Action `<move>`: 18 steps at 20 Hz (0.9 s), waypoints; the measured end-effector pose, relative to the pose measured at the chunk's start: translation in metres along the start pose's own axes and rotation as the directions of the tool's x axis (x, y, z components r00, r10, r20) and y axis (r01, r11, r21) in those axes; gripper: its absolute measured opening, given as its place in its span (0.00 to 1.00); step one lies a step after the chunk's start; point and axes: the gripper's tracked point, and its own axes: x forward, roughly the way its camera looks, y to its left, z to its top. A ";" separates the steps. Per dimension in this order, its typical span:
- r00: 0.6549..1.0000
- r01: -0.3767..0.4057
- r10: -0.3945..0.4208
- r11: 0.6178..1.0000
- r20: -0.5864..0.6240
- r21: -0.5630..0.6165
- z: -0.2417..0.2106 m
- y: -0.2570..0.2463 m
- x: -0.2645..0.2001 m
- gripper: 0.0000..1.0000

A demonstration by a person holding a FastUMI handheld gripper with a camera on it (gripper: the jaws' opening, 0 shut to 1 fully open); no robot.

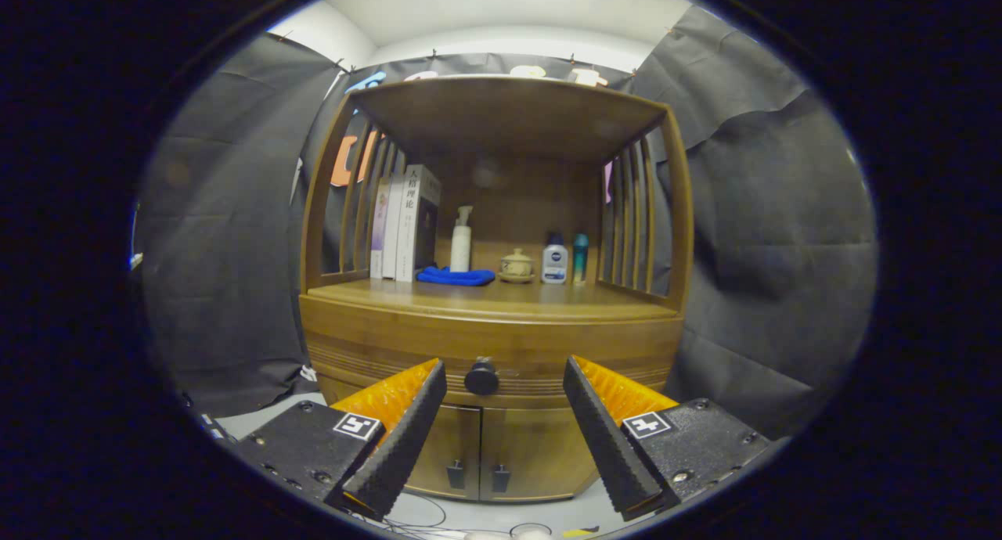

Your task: Pull open the drawer, take out the items inside it, and place them on the countertop above the cabinet.

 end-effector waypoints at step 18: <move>0.993 0.007 -0.001 0.999 -0.117 0.049 -0.060 0.011 0.115 0.51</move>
